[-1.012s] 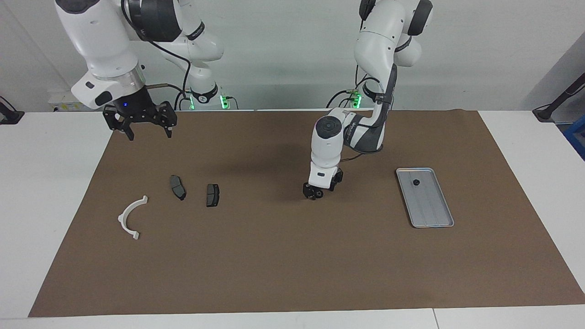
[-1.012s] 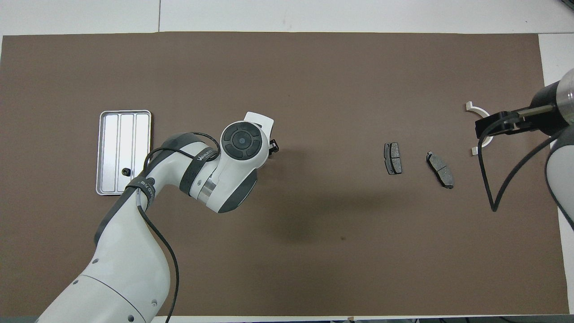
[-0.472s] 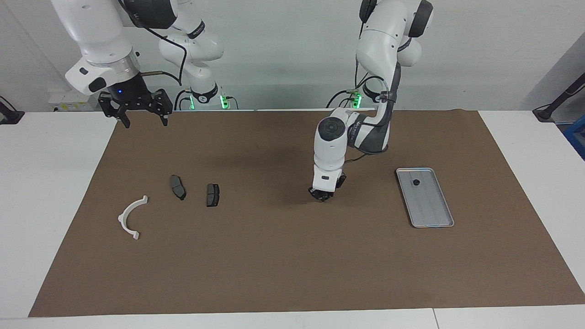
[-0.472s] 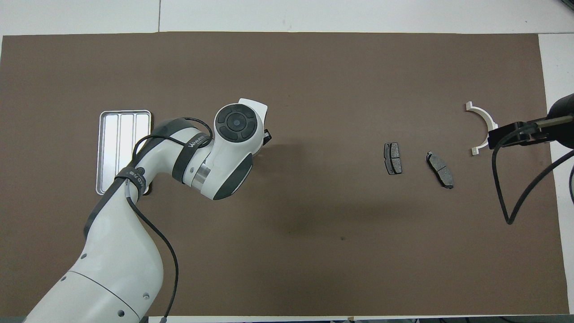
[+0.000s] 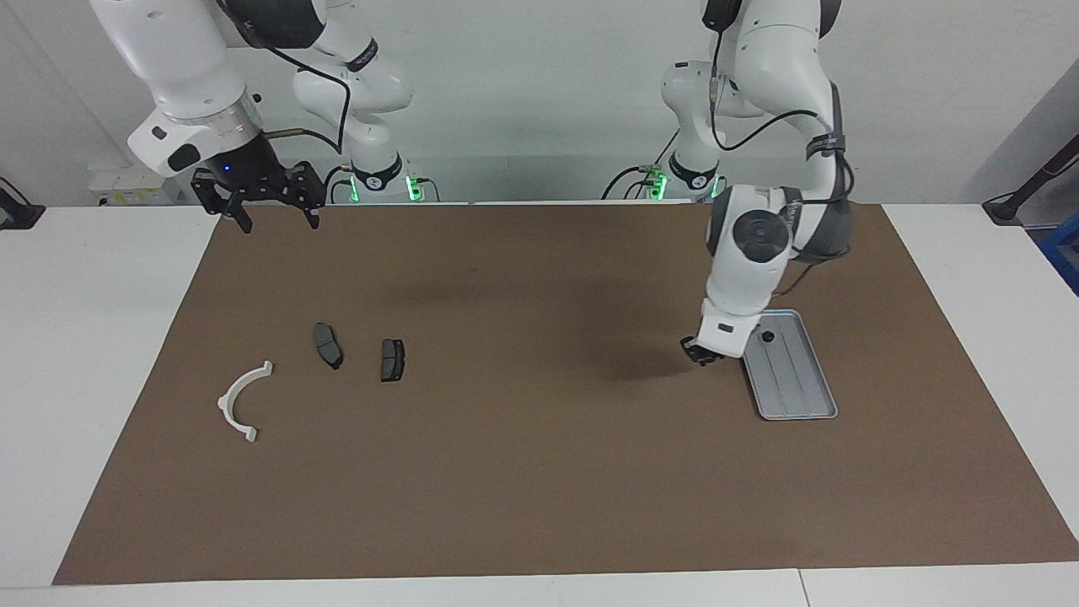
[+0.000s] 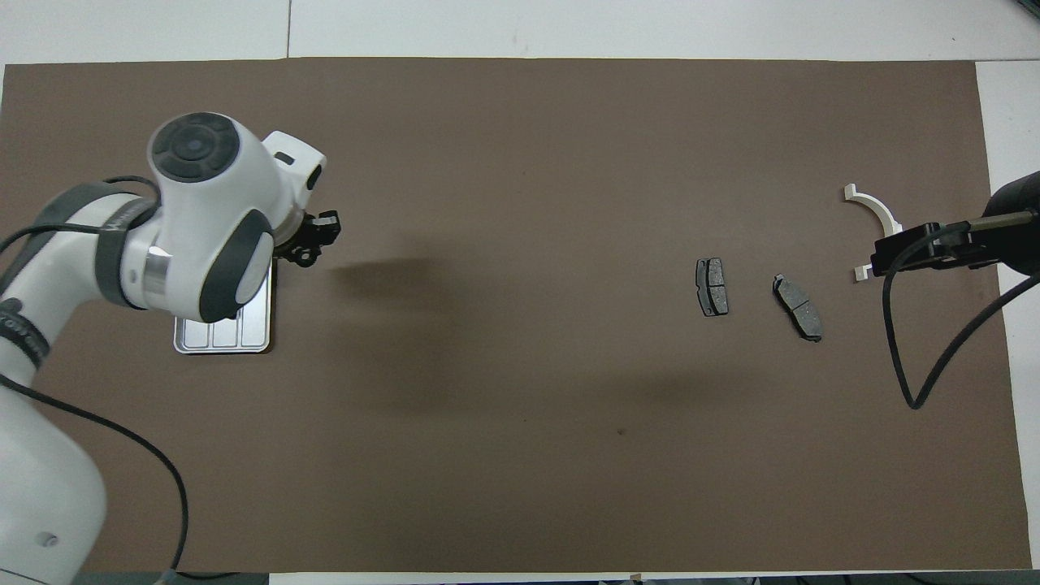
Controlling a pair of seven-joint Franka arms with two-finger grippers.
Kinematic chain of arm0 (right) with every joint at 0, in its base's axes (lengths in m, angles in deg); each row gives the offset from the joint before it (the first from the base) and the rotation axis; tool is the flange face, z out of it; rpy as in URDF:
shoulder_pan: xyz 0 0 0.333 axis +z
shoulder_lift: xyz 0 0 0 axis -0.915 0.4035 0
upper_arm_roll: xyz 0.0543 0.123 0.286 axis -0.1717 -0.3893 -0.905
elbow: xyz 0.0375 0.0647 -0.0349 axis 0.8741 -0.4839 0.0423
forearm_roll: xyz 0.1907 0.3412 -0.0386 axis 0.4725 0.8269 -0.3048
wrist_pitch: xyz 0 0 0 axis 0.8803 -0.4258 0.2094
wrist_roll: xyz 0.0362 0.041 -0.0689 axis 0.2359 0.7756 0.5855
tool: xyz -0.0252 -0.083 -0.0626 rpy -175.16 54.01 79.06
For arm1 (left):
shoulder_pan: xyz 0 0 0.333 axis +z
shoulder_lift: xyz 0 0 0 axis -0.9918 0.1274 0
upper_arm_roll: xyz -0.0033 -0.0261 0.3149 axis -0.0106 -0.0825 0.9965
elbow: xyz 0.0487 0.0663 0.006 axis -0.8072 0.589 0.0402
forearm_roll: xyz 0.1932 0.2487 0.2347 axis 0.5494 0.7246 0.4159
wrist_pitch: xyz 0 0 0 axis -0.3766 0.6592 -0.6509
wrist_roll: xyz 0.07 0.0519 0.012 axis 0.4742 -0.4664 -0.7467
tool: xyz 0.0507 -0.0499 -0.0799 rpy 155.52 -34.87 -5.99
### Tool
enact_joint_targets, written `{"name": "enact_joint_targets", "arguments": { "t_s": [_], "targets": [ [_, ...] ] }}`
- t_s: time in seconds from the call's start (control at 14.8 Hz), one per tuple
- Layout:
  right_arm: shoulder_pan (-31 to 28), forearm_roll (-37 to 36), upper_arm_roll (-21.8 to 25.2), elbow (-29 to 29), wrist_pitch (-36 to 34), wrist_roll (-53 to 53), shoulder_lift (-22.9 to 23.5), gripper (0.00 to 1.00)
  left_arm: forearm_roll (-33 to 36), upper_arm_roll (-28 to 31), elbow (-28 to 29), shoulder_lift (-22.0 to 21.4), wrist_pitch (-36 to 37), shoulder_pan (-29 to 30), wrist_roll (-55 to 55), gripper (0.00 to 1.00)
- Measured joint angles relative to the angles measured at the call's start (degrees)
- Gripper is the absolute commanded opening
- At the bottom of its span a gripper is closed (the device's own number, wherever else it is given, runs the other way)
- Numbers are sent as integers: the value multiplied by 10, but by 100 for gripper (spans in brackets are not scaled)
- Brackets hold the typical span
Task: Pick bearing gear from pile to tray
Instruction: 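Carry the second bearing to the tray and lower it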
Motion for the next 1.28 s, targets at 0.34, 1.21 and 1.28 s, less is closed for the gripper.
{"name": "enact_joint_targets", "arguments": {
  "t_s": [0.34,1.21,1.28],
  "targets": [
    [-4,0,0,0,0,-3,1,100,0,0,67,-18,-65,86,147,0],
    [-33,0,-27,0,0,-3,1,100,0,0,93,15,-191,113,163,0],
    [-33,0,-28,0,0,-3,1,100,0,0,93,20,-201,114,163,0]
  ]
}}
